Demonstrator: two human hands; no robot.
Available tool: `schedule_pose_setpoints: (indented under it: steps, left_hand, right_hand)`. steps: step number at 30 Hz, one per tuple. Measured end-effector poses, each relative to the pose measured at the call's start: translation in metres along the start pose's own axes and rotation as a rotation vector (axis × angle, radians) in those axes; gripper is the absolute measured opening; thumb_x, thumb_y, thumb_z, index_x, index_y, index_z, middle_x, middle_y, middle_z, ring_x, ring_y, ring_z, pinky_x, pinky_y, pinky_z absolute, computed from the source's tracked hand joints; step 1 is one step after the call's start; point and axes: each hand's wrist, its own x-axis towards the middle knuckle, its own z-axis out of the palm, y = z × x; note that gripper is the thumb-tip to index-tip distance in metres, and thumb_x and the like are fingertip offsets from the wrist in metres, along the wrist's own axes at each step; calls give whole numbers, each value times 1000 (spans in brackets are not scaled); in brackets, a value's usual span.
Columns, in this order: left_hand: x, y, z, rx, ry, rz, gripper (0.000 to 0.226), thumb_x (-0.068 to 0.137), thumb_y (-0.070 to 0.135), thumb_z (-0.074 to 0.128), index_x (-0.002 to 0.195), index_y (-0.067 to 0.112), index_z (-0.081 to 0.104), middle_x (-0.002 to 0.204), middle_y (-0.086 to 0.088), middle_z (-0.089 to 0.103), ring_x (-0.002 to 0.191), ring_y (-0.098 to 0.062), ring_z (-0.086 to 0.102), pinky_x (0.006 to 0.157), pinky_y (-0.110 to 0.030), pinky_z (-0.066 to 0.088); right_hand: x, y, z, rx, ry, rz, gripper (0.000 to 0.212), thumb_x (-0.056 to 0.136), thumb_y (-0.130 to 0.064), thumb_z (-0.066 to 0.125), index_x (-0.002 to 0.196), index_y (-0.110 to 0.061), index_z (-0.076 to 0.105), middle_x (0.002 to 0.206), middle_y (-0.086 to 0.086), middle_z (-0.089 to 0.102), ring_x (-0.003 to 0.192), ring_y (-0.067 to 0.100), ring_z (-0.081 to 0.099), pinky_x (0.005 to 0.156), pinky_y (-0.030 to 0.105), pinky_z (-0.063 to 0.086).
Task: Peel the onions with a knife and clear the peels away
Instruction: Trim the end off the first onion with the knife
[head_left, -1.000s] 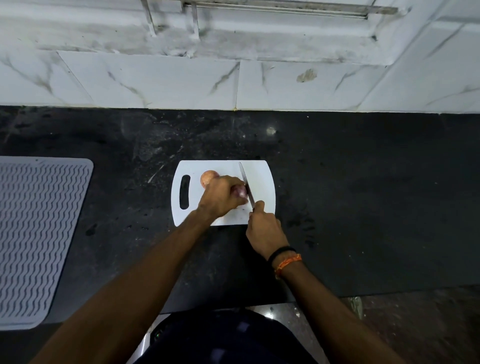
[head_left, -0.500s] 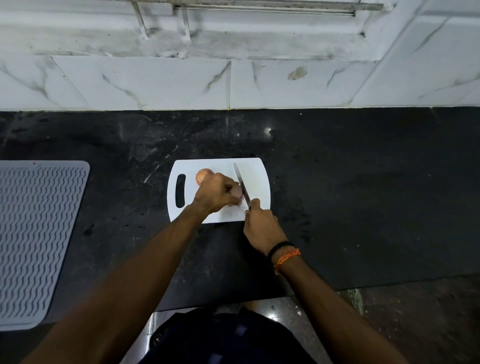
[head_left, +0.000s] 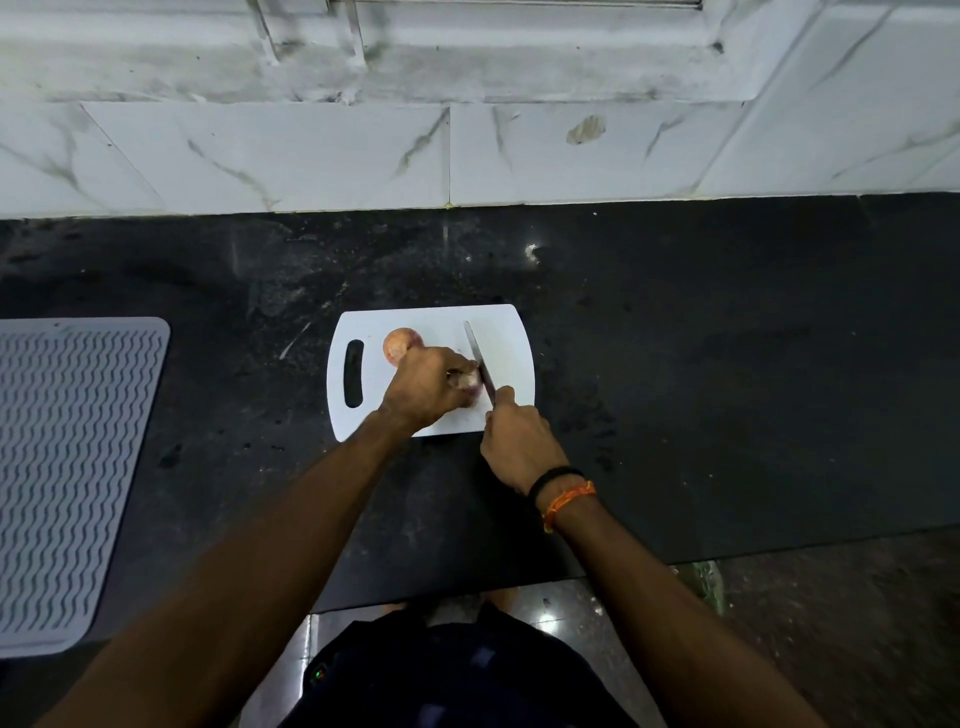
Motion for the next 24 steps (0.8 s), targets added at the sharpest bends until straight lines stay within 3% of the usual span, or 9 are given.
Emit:
schedule_pose_setpoints:
  steps: [5, 10, 18, 21, 24]
  left_hand:
    - [-5, 2, 2, -1, 22, 7, 34, 88, 15, 77, 119, 5, 72, 121, -11, 72, 104, -30, 69, 88, -26, 47]
    - [-1, 0, 0, 23, 83, 37, 33, 83, 10, 80, 114, 2, 74, 113, -15, 73, 100, -33, 69, 89, -27, 45]
    - [-5, -9, 4, -1, 147, 33, 34, 80, 14, 83, 111, 3, 71, 114, -13, 70, 103, -29, 63, 91, -35, 51]
    - [-5, -17, 0, -70, 129, 43, 29, 82, 19, 80, 107, 5, 73, 105, -8, 74, 94, -26, 67, 84, -47, 59]
    - [-3, -15, -3, -89, 116, 30, 24, 81, 25, 79, 99, 8, 76, 92, -3, 75, 82, -22, 68, 78, -46, 58]
  right_hand:
    - [-6, 0, 4, 28, 10, 14, 24, 100, -12, 45, 123, -6, 42, 118, 23, 61, 106, 41, 61, 87, 44, 50]
    - [14, -5, -8, 61, 10, 1, 25, 101, -15, 43, 123, -4, 43, 119, 24, 61, 106, 43, 60, 78, 38, 43]
    - [9, -12, -3, 44, 19, -27, 26, 101, -13, 43, 126, -4, 41, 120, 24, 60, 108, 41, 59, 88, 43, 46]
    - [8, -11, -4, 31, 19, -24, 27, 102, -15, 42, 128, -5, 41, 122, 23, 59, 109, 41, 58, 90, 43, 47]
    - [6, -8, -5, 4, 25, -39, 27, 103, -15, 43, 128, -5, 41, 120, 22, 60, 108, 40, 60, 88, 42, 48]
